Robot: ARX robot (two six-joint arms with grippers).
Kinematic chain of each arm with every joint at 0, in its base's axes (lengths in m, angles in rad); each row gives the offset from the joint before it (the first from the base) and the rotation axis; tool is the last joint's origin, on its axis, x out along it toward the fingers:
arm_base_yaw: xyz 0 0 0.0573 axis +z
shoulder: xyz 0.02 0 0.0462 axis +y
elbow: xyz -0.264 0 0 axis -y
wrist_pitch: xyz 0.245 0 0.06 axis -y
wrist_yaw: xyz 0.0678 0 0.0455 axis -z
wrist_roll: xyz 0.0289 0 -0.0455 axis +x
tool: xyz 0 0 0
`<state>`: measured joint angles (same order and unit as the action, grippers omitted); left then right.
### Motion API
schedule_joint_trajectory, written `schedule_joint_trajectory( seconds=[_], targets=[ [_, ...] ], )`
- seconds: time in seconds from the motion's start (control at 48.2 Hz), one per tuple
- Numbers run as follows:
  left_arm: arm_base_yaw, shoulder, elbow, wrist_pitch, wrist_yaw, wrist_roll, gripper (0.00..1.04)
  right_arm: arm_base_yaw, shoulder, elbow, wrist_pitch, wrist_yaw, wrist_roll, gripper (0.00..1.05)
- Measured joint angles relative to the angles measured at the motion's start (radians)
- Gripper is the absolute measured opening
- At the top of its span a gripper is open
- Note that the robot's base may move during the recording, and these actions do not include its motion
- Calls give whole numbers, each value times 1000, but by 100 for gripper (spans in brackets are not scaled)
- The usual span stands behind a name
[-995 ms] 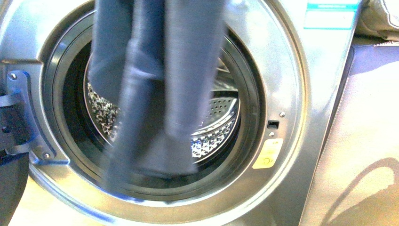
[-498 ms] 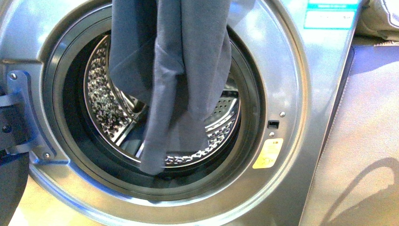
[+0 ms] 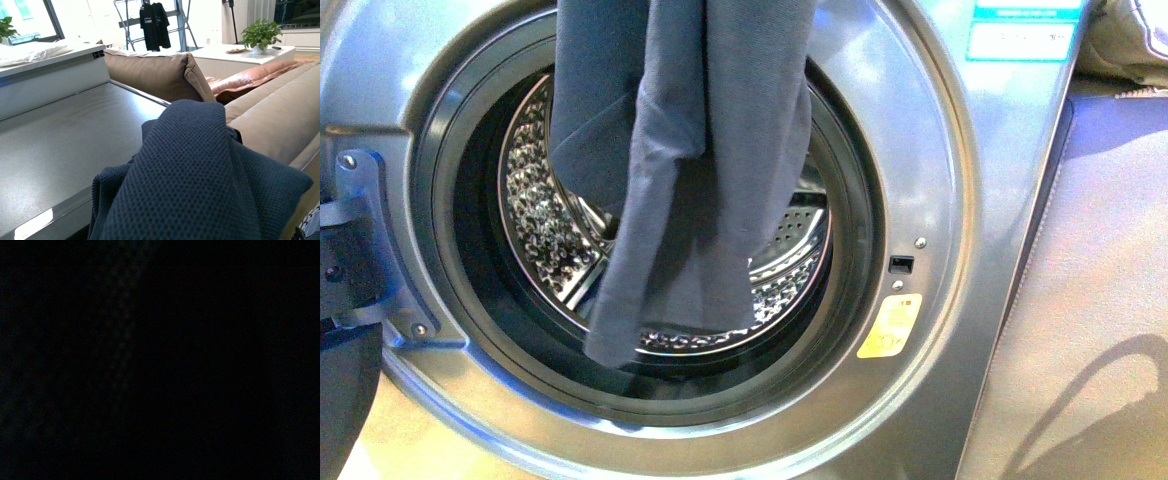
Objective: Collect clothes from washing machine
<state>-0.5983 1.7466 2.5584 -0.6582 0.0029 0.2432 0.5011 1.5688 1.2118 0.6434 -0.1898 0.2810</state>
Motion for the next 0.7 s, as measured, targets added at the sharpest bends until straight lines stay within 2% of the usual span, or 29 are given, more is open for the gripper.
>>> schedule_joint_trajectory(
  seconds=[0.207,0.394,0.705],
  targets=[
    [0,0,2,1,1,0,13,-38,-85,-66,35,-4,49,7],
    [0,0,4,3,2,0,13,-94,-189,-139,61,-47,101,6],
    [-1,0,4,3,8,-2,14,-248,-395,-198,52,-170,233,6]
  ],
)
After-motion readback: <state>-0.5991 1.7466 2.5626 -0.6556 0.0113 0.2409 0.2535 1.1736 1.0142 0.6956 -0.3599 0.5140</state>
